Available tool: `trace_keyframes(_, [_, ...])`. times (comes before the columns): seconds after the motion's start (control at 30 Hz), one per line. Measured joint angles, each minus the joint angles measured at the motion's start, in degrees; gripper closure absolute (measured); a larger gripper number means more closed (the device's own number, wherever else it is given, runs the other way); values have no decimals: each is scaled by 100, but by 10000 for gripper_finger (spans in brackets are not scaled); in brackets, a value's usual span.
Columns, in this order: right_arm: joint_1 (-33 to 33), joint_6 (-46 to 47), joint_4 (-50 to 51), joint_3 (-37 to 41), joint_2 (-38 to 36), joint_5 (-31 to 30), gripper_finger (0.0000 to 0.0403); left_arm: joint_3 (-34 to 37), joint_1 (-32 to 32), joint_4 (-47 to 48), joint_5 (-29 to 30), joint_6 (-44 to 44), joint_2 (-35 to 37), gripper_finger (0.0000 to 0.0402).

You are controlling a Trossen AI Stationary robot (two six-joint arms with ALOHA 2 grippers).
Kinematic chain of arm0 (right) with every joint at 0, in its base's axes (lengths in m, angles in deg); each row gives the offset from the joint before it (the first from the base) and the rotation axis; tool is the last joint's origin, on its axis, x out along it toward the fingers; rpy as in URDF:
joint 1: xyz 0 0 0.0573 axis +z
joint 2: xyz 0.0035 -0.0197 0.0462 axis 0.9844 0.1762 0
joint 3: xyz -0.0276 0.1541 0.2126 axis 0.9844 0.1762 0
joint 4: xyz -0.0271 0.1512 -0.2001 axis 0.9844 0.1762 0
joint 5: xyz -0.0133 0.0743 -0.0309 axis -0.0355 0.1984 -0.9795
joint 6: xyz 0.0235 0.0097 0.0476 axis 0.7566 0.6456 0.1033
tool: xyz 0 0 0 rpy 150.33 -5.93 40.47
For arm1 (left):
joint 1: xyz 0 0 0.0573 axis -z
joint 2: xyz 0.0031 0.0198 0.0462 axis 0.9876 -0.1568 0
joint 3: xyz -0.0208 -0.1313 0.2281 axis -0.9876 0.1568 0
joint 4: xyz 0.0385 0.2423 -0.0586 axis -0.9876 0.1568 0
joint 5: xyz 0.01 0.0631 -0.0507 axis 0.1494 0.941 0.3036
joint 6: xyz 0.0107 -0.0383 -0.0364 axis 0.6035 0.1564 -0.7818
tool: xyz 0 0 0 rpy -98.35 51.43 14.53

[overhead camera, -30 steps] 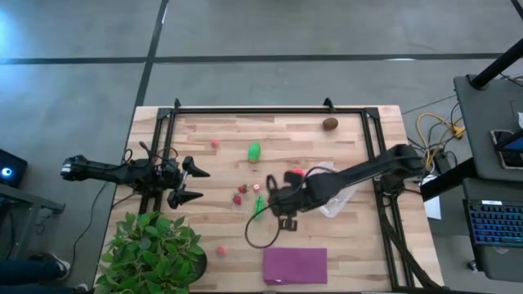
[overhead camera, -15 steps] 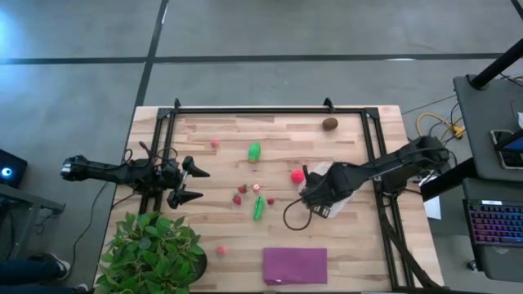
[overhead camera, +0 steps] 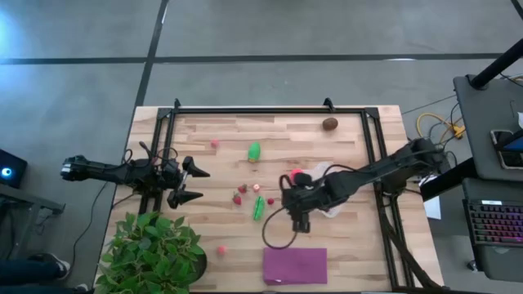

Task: Pick and placing Produce into tupperware
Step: Put the bottom pink peach into the transparent bin

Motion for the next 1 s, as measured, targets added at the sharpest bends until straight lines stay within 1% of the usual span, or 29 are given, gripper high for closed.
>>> trace_keyframes(0.03, [-31, 3, -20, -108, 117, 105, 191, 0, 0, 9, 2, 2, 3, 35])
trace_keyframes(0.13, [-128, 53, -80, -329, 495, 743, 191, 0, 2, -4, 1, 0, 2, 35])
trace_keyframes(0.17, [-149, 73, -106, -396, 611, 858, 191, 0, 1, 4, 0, 1, 5, 35])
trace_keyframes(0.27, [-151, 109, -143, -561, 774, 885, 192, 0, 0, -7, 0, 0, 6, 35])
trace_keyframes(0.37, [-150, 79, -236, -699, 773, 880, 192, 0, 0, -6, 2, 0, 9, 35])
trace_keyframes(0.63, [-94, -626, -412, -941, 862, 888, 193, 0, 2, -3, 2, 2, 17, 35])
trace_keyframes(0.87, [-101, -1058, -1044, -934, 1205, 1456, 193, 0, 0, -1, 2, 0, 13, 35])
trace_keyframes(1.0, [-100, -1409, -1558, -936, 1419, 1493, 193, 0, 0, -2, 2, 0, 4, 35])
